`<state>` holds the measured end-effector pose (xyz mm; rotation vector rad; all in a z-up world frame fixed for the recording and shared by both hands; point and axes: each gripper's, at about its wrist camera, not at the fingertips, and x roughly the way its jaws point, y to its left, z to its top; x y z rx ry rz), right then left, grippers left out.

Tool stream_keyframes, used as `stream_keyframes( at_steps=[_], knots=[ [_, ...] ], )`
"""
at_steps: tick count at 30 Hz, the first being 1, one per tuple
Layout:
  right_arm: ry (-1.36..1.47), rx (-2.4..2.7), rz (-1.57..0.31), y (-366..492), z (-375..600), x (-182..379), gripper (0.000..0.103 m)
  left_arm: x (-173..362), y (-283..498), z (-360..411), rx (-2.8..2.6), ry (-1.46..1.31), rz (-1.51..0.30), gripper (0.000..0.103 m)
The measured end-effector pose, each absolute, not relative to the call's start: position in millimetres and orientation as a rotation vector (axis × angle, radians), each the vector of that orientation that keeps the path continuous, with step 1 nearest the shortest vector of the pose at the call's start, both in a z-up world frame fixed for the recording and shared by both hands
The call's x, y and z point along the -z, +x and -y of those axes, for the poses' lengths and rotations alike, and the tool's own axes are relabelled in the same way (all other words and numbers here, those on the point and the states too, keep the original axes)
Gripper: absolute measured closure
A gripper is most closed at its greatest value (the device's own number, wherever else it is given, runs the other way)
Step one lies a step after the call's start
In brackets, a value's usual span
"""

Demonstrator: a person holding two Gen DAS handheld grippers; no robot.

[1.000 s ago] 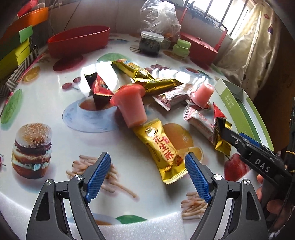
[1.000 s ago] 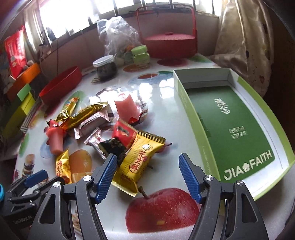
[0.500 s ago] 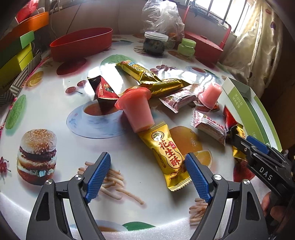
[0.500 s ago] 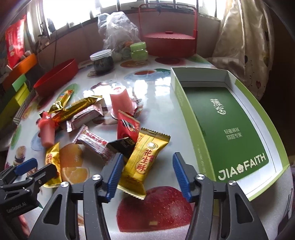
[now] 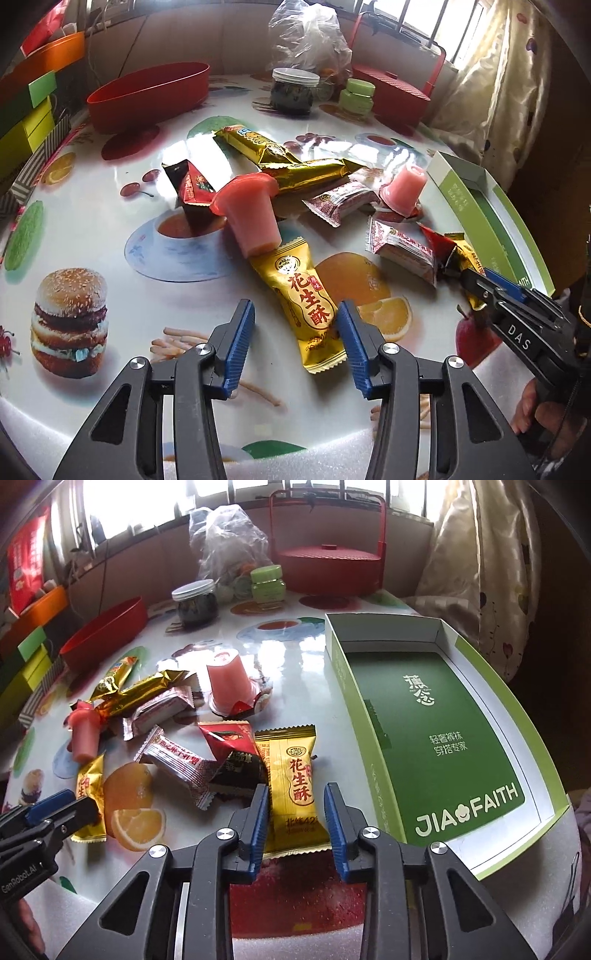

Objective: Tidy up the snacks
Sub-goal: 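Grasp a yellow peanut-crisp packet with the left gripper while the right grasps another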

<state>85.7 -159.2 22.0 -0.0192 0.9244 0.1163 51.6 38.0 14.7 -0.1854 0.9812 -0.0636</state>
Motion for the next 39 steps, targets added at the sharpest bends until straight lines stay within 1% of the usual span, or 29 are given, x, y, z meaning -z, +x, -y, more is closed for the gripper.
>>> stream_keyframes(
  at_steps=[2,5,14,25,29,33,35,39],
  knots=[
    [-0.017,-0.119,-0.919,84,160,-23,0.078,-15,50,-39,0.062,-0.192,-0.981,0.058],
    [-0.014,-0.134,-0.913,82,160,-25,0.08,-17,48,-40,0.065,-0.194,-0.976,0.065],
    [-0.024,-0.178,-0.915,71,153,-25,0.081,-15,54,-40,0.073,-0.24,-1.006,0.065],
    [-0.031,-0.171,-0.89,60,159,-34,0.081,-13,61,-29,0.04,-0.165,-0.996,0.066],
    [-0.019,-0.176,-0.891,58,160,-36,0.082,-13,57,-31,0.036,-0.174,-0.985,0.076],
    [0.002,-0.195,-0.895,56,163,-37,0.082,-17,52,-33,0.05,-0.179,-0.963,0.078],
    [0.02,-0.203,-0.892,55,165,-38,0.082,-20,49,-32,0.062,-0.174,-0.956,0.081],
    [0.032,-0.206,-0.886,51,169,-40,0.082,-25,43,-30,0.103,-0.189,-0.941,0.081]
  ],
)
